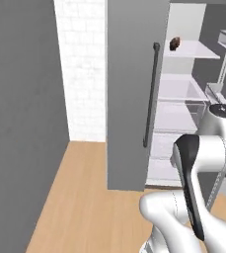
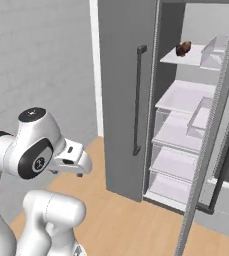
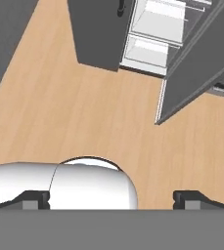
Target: Place one cucumber and one steak in each tupperware on the nearby counter, to pack two identical lunches.
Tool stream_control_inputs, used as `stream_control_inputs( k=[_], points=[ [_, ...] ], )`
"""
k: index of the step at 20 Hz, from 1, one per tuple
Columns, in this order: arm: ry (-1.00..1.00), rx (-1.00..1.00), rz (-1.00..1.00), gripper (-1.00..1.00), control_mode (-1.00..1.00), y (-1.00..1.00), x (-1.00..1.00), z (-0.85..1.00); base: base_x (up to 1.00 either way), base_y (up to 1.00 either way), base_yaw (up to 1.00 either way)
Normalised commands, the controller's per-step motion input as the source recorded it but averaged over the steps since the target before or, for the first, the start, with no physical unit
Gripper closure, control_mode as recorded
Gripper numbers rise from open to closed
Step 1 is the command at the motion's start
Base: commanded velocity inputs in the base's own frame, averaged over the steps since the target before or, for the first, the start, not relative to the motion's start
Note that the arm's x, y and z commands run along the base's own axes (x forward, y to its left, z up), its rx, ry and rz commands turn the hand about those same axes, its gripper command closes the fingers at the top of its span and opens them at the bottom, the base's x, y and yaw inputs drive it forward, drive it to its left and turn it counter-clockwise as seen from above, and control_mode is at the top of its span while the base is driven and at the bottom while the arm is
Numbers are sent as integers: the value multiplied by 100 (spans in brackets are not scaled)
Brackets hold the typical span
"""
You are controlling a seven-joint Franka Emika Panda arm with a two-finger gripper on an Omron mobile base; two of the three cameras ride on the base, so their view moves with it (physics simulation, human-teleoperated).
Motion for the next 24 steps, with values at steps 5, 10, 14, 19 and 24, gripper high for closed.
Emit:
stream_control_inputs(
  k=[5, 10, 14, 19, 24],
  points=[
    [0, 0, 0, -100, 100, 0, 0, 0, 97, -1, -39],
    [0, 0, 0, -100, 100, 0, 0, 0, 73, 0, -42],
    [0, 0, 0, -100, 100, 0, 0, 0, 66, 0, -40],
    [0, 0, 0, -100, 100, 0, 0, 0, 65, 1, -33],
    [0, 0, 0, -100, 100, 0, 0, 0, 71, 0, -18]
  ],
)
